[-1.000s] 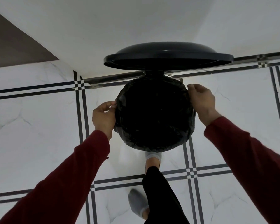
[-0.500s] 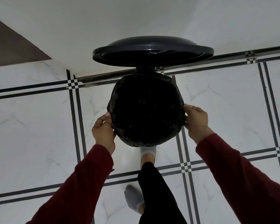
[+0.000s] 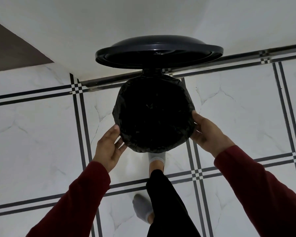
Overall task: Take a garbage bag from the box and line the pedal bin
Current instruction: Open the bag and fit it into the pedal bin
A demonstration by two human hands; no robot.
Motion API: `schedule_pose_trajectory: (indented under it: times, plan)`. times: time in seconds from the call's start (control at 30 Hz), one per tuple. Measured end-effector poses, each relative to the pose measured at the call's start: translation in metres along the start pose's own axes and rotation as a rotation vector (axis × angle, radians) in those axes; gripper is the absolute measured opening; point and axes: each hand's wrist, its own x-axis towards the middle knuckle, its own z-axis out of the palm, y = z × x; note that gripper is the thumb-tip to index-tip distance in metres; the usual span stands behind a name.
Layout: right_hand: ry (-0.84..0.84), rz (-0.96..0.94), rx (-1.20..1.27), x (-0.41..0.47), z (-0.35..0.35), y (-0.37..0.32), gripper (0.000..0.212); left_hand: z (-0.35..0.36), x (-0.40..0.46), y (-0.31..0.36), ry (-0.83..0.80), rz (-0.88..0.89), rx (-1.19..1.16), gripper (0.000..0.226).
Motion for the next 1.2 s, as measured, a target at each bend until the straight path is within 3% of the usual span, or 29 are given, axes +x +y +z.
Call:
schedule_pose_trajectory:
  times: [0.1,0.2,0.37,0.47,0.6,0.77,0.9,1.07,1.2]
  plan:
    - [-0.003,0.013,0.015,0.0,-0.003,0.009,0.017,-0.006,0.004,-0.005,-0.005,-0.013,-0.043,0.035]
    - [-0.004,0.069,0.076,0.005,-0.006,0.014,0.023,-0.005,0.006,-0.01,0.016,-0.06,-0.14,0.035]
    - [0.013,0.128,0.122,0.011,-0.005,0.014,0.022,0.002,0.01,-0.013,0.094,0.027,-0.174,0.03]
    - [0.037,0.13,0.16,0.01,-0.003,0.012,0.018,0.006,0.009,-0.009,0.152,0.06,-0.115,0.032]
    - [0.035,0.121,0.163,0.011,-0.006,0.02,0.036,0.009,0.005,-0.004,0.172,0.062,0.037,0.034]
    - [0.086,0.146,0.081,0.003,-0.003,0.014,0.038,0.015,-0.003,0.001,0.18,0.011,0.068,0.036]
    - [-0.003,0.184,0.152,-0.002,-0.004,0.011,0.018,0.007,-0.012,0.003,0.07,-0.085,0.055,0.038]
    - [-0.073,0.142,0.291,-0.001,-0.007,0.02,0.04,-0.014,-0.014,0.0,-0.177,-0.175,0.137,0.056]
    - [-0.071,0.202,0.191,0.001,-0.009,0.026,0.041,-0.019,-0.01,-0.005,-0.223,-0.098,0.149,0.071]
